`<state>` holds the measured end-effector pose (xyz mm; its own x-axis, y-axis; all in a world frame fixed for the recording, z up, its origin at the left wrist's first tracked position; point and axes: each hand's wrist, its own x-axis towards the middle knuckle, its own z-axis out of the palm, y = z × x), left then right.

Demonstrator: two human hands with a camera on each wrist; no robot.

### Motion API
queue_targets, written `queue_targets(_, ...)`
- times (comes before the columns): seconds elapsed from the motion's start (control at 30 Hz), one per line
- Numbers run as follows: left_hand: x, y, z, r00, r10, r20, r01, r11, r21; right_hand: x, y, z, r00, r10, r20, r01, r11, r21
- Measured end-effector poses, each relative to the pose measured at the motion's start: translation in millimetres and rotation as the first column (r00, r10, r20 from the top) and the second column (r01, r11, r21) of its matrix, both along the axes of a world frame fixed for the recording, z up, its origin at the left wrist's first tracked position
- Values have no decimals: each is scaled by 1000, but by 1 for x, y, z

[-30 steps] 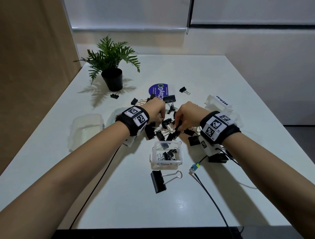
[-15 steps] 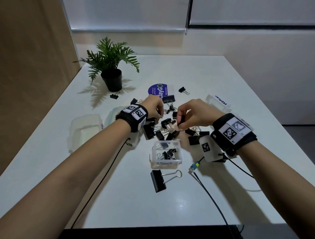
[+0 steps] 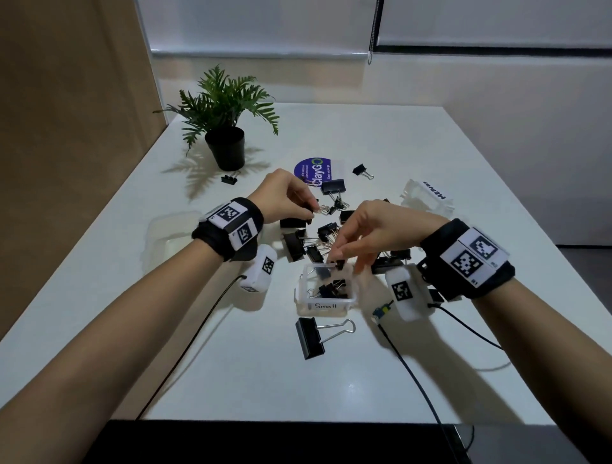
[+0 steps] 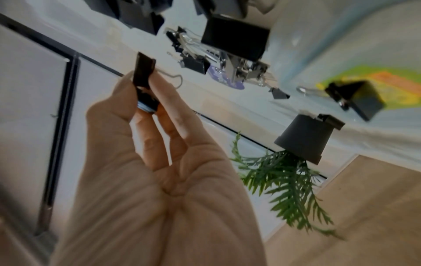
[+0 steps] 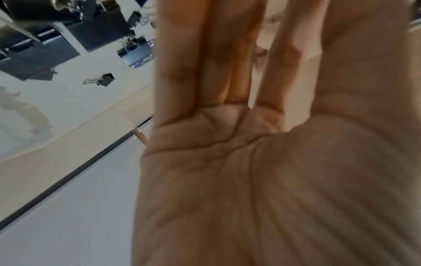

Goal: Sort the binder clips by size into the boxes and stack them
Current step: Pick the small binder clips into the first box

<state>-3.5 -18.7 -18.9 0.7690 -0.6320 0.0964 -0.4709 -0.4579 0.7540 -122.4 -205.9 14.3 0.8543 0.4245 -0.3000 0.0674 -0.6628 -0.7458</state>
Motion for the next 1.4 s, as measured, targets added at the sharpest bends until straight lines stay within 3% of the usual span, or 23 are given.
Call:
queue_targets(0.07, -8, 9, 3, 1000, -21, 13, 21, 1000, 1, 0, -4, 0, 999, -14, -33, 15, 1000, 4)
queue_targets(0.2, -27, 18, 11, 997, -74, -13, 74, 997, -30, 7, -15, 0, 983, -178, 52, 179, 984, -11)
queue_targets(0.37, -63, 7, 13, 969, -239, -68, 236, 971, -39, 17, -27, -2, 958, -273, 82, 277, 960, -42)
queue_targets(0.5, -79, 0, 0, 923, -321, -212, 318, 947, -52, 20, -30, 0, 940, -323, 107, 329, 943, -45)
queue_targets(0.67, -78, -1, -7, 911, -290, -292, 339, 932, 131, 25, -38, 2, 909, -382, 168, 392, 920, -27)
queue_targets(0.77, -71, -3, 3, 938, -261, -230, 296, 946, 136, 32, -44, 1, 885, -432, 174, 442, 897, -21)
queue_targets(0.93, -35, -13, 16, 997, -77, 20, 75, 995, 67, 47, -42, -9, 875, -462, 147, 478, 873, -99)
queue_targets(1.03, -13, -25, 10, 990, -22, 138, -3, 984, 180, 58, -37, -21, 898, -397, 189, 438, 851, -291)
queue_targets(1.13, -4, -42, 1, 973, -75, 219, -2, 943, 332, 64, -32, -29, 909, -325, 260, 411, 798, -441)
queue_targets(1.4, 4, -75, -13, 961, -161, 223, 7, 824, 567, 72, -28, -42, 898, -306, 316, 434, 733, -524)
